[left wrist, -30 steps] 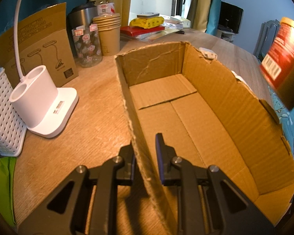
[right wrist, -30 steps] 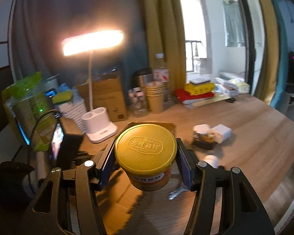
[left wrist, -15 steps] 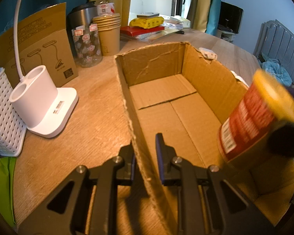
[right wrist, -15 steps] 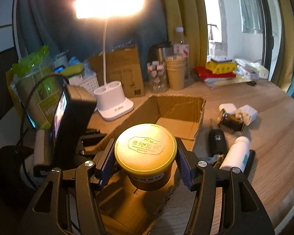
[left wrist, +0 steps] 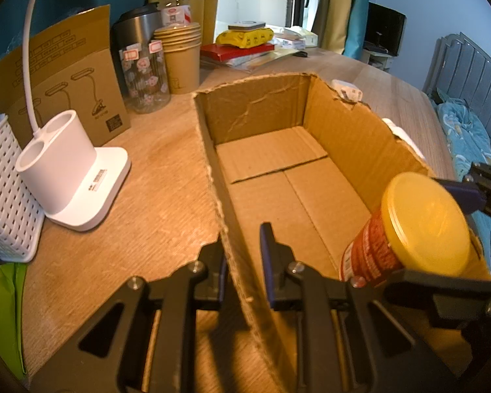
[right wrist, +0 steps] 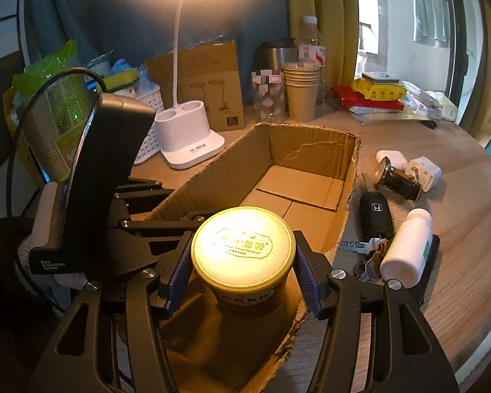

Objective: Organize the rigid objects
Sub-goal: 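Carry the jar into the box and open the right gripper, then move the right gripper back to the white pill bottle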

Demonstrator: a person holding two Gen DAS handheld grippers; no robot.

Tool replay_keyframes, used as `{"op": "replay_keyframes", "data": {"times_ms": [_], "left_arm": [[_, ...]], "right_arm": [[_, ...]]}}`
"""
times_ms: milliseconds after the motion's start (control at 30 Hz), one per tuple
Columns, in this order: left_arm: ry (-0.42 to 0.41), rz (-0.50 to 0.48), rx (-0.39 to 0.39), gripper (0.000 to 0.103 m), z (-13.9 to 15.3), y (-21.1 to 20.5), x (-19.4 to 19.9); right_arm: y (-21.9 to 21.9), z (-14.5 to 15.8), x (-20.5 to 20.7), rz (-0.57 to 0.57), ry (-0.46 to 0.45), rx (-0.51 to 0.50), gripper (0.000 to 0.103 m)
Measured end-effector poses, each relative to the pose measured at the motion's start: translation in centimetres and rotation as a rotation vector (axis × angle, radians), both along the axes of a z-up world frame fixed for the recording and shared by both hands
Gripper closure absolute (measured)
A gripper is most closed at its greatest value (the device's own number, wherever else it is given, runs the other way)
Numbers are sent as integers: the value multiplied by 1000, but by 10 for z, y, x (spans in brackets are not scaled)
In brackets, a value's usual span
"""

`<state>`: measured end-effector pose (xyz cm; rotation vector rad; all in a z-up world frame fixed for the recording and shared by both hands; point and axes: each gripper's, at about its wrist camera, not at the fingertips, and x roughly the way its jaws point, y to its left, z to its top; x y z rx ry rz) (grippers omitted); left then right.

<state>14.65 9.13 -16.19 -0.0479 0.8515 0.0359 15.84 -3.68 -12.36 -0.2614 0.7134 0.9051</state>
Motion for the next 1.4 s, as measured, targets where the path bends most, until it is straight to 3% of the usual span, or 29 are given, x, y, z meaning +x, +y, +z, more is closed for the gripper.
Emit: {"op": "replay_keyframes", "data": {"times_ms": [433, 733, 1400], "left_arm": [[0, 0, 0, 84, 0, 0, 0], [0, 1, 0, 84, 0, 0, 0], [0, 2, 0, 84, 0, -1, 0]], "right_arm": [[-1, 4, -4, -11, -18, -4, 42], [-13, 19, -5, -46, -57, 33, 35], [-56, 43, 19, -221, -147, 68, 35]]}}
